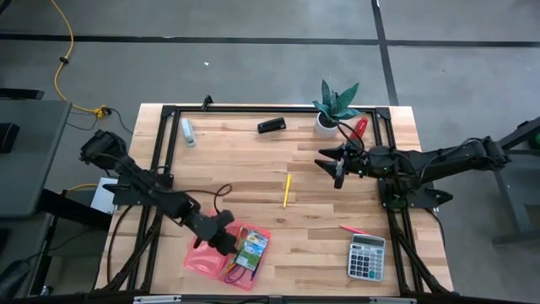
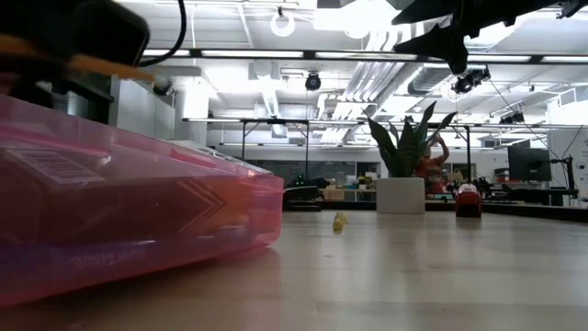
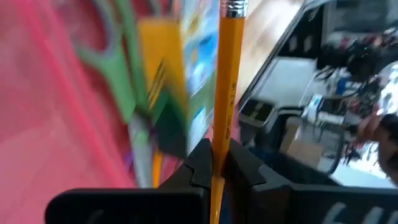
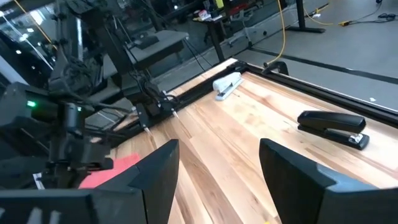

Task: Pack school essentials
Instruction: Put the orange pencil into the supply box, then put the pink pencil into the supply box

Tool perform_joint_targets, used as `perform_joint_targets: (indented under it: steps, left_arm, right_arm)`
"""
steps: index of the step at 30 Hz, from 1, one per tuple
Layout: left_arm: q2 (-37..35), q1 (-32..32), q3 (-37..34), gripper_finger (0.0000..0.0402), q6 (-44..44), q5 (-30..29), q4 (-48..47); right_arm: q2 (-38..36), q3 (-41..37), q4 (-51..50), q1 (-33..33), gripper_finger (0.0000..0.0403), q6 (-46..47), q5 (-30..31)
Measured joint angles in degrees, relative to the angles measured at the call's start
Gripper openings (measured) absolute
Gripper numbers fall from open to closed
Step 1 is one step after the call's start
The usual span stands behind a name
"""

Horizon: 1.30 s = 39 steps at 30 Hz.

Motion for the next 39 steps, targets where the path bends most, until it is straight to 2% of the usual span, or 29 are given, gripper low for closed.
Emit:
perform_joint_targets:
  steps: [2,14,23,30,35,39]
  left_arm:
    - [0.84,-0.30,-0.02,0.0002,-0.77,1.50,-0.07]
    - [5.81,0.68,-0.02,0.0008,-2.27,1.70,0.16]
    - [5.51,0.68,-0.02,0.0055,0.81,2.09,0.15]
    - [5.42,2.53,-0.02,0.0115,5.51,6.54,0.11]
    - [0.99,7.90,-0.03,0.0150,15.09,12.68,-0.90]
    - [-8.00,14.77,-0.02,0.0161,23.19,12.91,-3.41]
  right_arm:
    - [0.00,0.00,-0.65,0.00,0.0215,0.20,-0.02]
    - [0.02,0.02,-1.54,0.00,0.0215,0.05,-0.02]
    - [0.02,0.02,-1.51,0.00,0.0215,0.05,-0.02]
    - [0.02,0.02,-1.49,0.00,0.0215,0.07,-0.02]
    - [0.02,0.02,-1.45,0.00,0.0215,0.28,-0.02]
    - [0.02,0.02,-1.43,0.00,0.0215,0.44,-0.02]
